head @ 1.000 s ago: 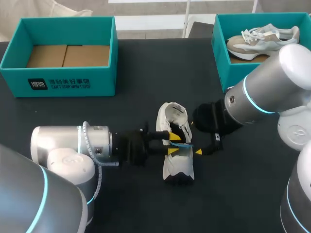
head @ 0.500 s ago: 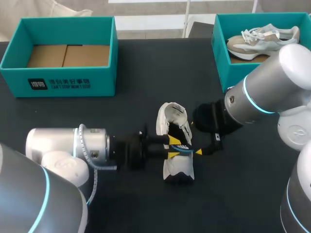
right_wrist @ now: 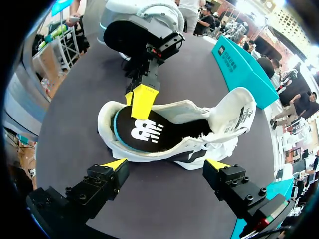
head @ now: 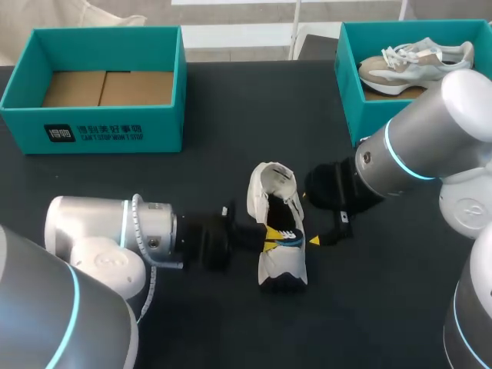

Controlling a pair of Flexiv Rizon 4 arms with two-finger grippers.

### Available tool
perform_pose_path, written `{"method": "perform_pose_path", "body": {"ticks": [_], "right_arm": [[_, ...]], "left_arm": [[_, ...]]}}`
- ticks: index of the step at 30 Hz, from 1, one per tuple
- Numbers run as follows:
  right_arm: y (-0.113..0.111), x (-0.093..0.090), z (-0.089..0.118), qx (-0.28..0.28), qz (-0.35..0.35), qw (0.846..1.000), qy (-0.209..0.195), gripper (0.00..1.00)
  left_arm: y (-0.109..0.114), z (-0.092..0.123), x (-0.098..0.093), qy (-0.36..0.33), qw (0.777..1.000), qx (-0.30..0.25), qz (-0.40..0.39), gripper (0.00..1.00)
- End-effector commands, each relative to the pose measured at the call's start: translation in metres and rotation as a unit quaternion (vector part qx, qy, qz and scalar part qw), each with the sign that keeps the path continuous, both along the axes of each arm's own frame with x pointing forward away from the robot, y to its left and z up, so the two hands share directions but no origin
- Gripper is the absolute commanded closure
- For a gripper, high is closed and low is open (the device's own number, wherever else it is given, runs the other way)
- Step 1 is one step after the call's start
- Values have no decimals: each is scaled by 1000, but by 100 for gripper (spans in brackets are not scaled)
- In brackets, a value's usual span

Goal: Take the shoe out of the shoebox, open the shoe tongue, remove and reinsert the insole, then place the shoe into the shoebox

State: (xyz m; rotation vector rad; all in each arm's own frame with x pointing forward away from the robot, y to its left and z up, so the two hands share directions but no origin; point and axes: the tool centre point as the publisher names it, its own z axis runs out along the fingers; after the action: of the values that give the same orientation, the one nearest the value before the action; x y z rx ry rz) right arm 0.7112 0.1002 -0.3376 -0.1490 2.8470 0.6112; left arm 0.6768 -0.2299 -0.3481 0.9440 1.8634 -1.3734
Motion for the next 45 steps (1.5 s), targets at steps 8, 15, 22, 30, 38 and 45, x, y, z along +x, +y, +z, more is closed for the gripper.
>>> {"method": "perform_pose_path", "body": {"ticks": [8,15,22,30,38,45], "right_arm": [[1,-1,-1,0,-1,1000,-1,0],[1,-1,-1,0,-1,1000,-1,0],[1,-1,-1,0,-1,1000,-1,0],[1,-1,-1,0,-1,1000,-1,0],[1,-1,-1,0,-1,1000,-1,0],[-4,-1,1,-1,-2,1000,-3,0]], "left_arm": [[3,0,4,-3,1000,3,11,100],[6,18,-5,-3,1000,-17,4,57],[13,42,-11,-7,1000,-19,-5,51],[19,65,-16,-12,1000,1,-24,40],[24,86,-7,-13,996,49,-74,42],[23,101,13,-39,969,178,-169,24]]}}
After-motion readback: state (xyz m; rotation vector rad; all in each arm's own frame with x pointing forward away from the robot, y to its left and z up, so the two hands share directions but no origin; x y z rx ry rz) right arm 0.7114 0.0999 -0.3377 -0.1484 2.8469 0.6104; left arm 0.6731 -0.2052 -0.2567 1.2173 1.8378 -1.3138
